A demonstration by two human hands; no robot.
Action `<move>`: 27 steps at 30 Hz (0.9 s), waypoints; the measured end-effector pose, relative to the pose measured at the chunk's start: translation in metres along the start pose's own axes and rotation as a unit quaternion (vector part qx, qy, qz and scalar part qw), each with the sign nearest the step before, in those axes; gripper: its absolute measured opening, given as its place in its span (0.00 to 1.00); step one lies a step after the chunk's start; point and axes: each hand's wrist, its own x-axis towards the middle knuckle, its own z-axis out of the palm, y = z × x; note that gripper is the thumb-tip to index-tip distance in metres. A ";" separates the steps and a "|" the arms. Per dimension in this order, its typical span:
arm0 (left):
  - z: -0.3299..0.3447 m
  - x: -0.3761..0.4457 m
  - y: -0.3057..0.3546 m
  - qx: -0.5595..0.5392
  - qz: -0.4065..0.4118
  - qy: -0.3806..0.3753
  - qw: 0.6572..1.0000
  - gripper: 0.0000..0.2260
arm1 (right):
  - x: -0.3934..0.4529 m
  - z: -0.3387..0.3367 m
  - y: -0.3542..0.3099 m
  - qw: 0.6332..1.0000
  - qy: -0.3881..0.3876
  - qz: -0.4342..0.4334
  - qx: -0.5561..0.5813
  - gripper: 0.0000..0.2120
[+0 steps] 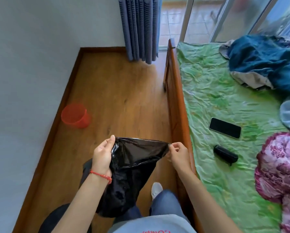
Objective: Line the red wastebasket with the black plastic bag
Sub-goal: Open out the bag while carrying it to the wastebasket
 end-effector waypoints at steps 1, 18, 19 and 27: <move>0.005 0.007 0.004 -0.005 0.004 0.007 1.000 0.10 | 0.012 0.002 -0.009 1.000 0.000 0.001 0.004 0.09; 0.037 0.138 0.071 -0.034 0.007 0.026 0.999 0.09 | 0.126 0.069 -0.150 0.992 0.052 0.042 0.109 0.07; 0.037 0.151 0.079 -0.034 0.007 0.028 0.999 0.09 | 0.131 0.072 -0.160 0.994 0.055 0.015 0.094 0.08; 0.029 0.246 0.143 -0.038 0.025 0.051 0.998 0.08 | 0.176 0.092 -0.226 0.993 -0.059 -0.104 0.002 0.23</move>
